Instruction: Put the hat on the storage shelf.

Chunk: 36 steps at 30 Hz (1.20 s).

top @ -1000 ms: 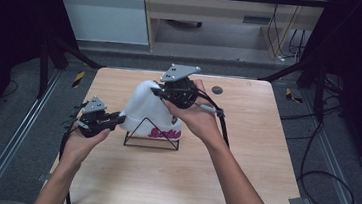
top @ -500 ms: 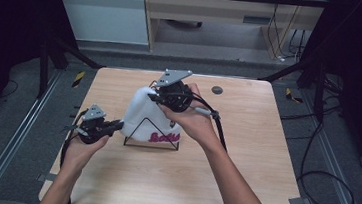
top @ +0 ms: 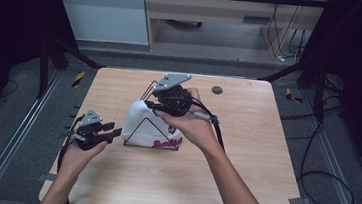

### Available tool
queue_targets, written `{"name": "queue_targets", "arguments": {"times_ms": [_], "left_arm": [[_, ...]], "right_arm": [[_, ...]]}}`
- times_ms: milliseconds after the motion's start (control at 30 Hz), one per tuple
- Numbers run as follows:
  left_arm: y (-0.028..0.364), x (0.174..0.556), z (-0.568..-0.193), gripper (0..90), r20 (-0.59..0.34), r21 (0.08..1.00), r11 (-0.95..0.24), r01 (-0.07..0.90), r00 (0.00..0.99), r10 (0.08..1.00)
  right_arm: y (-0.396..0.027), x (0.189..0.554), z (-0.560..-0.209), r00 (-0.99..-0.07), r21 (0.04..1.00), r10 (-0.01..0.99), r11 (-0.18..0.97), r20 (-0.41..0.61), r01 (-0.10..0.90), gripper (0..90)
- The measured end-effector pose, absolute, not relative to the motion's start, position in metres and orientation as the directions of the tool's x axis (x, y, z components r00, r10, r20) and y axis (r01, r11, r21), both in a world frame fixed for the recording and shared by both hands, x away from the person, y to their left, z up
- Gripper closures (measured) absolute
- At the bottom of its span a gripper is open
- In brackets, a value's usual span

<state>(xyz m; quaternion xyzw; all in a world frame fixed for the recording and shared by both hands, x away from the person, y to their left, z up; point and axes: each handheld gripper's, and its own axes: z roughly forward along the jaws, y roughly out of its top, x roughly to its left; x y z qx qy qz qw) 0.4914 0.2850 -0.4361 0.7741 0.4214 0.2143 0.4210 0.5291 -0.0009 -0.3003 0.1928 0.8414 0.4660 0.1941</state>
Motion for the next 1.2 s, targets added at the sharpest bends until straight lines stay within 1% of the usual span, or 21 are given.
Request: {"name": "queue_targets", "arguments": {"times_ms": [33, 67, 100, 133, 200, 233, 267, 300, 333, 367, 567, 633, 733, 767, 800, 933, 967, 1000, 1067, 1133, 1200], "left_arm": [[0.286, 0.491, -0.435, 44.7, -0.014, 0.829, -0.299, 0.473, 0.552, 0.834], [0.288, 0.490, -0.435, 40.1, 0.003, 0.822, -0.315, 0.474, 0.551, 0.835], [0.288, 0.490, -0.435, 36.1, 0.003, 0.822, -0.315, 0.474, 0.551, 0.835], [0.291, 0.489, -0.435, 31.1, 0.004, 0.816, -0.315, 0.484, 0.541, 0.841], [0.294, 0.490, -0.436, 22.1, 0.005, 0.811, -0.318, 0.491, 0.537, 0.844], [0.297, 0.489, -0.438, 18.2, 0.014, 0.803, -0.324, 0.500, 0.528, 0.849], [0.297, 0.489, -0.438, 15.4, 0.014, 0.803, -0.324, 0.500, 0.528, 0.849], [0.299, 0.488, -0.439, 11.1, 0.022, 0.800, -0.327, 0.504, 0.520, 0.854], [0.300, 0.488, -0.440, 8.8, 0.023, 0.794, -0.330, 0.510, 0.518, 0.855], [0.302, 0.488, -0.442, 8.8, 0.017, 0.795, -0.326, 0.512, 0.518, 0.855], [0.311, 0.485, -0.451, 5.5, 0.010, 0.792, -0.313, 0.524, 0.502, 0.865], [0.313, 0.485, -0.455, 5.2, 0.024, 0.780, -0.329, 0.531, 0.501, 0.865], [0.314, 0.485, -0.459, 5.2, 0.030, 0.776, -0.332, 0.537, 0.493, 0.869], [0.315, 0.485, -0.461, 5.2, 0.027, 0.776, -0.327, 0.539, 0.490, 0.871], [0.316, 0.486, -0.463, 5.2, 0.023, 0.776, -0.322, 0.543, 0.485, 0.874], [0.317, 0.486, -0.470, 5.2, 0.037, 0.758, -0.335, 0.560, 0.477, 0.878], [0.318, 0.485, -0.471, 5.2, 0.037, 0.753, -0.339, 0.564, 0.478, 0.878], [0.319, 0.485, -0.473, 5.2, 0.035, 0.755, -0.336, 0.563, 0.477, 0.878], [0.321, 0.484, -0.477, 5.2, 0.037, 0.745, -0.342, 0.573, 0.475, 0.879], [0.322, 0.484, -0.479, 5.2, 0.040, 0.740, -0.347, 0.576, 0.476, 0.878], [0.323, 0.484, -0.483, 5.2, 0.043, 0.733, -0.350, 0.583, 0.474, 0.879]], "right_arm": [[-0.005, 0.528, -0.298, -0.844, 0.865, 0.519, 0.478, -0.138, 0.153, 51.3], [-0.008, 0.527, -0.297, -0.837, 0.866, 0.529, 0.474, -0.137, 0.158, 48.6], [-0.008, 0.527, -0.297, -0.837, 0.866, 0.529, 0.474, -0.137, 0.158, 48.6], [-0.014, 0.525, -0.296, -0.820, 0.871, 0.556, 0.461, -0.137, 0.167, 41.9], [-0.017, 0.524, -0.296, -0.814, 0.874, 0.566, 0.455, -0.135, 0.171, 39.7], [-0.026, 0.521, -0.297, -0.790, 0.876, 0.597, 0.446, -0.139, 0.182, 34.8], [-0.026, 0.521, -0.297, -0.790, 0.876, 0.597, 0.446, -0.139, 0.182, 34.8], [-0.036, 0.519, -0.297, -0.767, 0.879, 0.624, 0.440, -0.150, 0.187, 28.7], [-0.042, 0.518, -0.297, -0.750, 0.880, 0.644, 0.432, -0.149, 0.197, 26.2], [-0.042, 0.518, -0.297, -0.750, 0.880, 0.644, 0.432, -0.149, 0.197, 26.2], [-0.083, 0.510, -0.301, -0.677, 0.896, 0.723, 0.383, -0.139, 0.225, 15.6], [-0.101, 0.507, -0.307, -0.654, 0.902, 0.746, 0.360, -0.125, 0.238, 11.6], [-0.113, 0.504, -0.315, -0.644, 0.902, 0.757, 0.347, -0.108, 0.257, 10.3], [-0.126, 0.502, -0.325, -0.634, 0.897, 0.765, 0.351, -0.110, 0.269, 8.8], [-0.126, 0.502, -0.325, -0.634, 0.897, 0.765, 0.351, -0.110, 0.269, 8.8], [-0.147, 0.498, -0.346, -0.621, 0.885, 0.778, 0.352, -0.095, 0.305, 8.1], [-0.158, 0.496, -0.360, -0.612, 0.876, 0.785, 0.358, -0.094, 0.325, 8.1], [-0.158, 0.496, -0.360, -0.612, 0.876, 0.785, 0.358, -0.094, 0.325, 8.1], [-0.172, 0.492, -0.377, -0.597, 0.865, 0.798, 0.354, -0.081, 0.355, 9.1], [-0.175, 0.491, -0.381, -0.593, 0.861, 0.802, 0.351, -0.073, 0.368, 9.2], [-0.190, 0.488, -0.399, -0.575, 0.849, 0.817, 0.340, -0.053, 0.405, 11.8]]}}
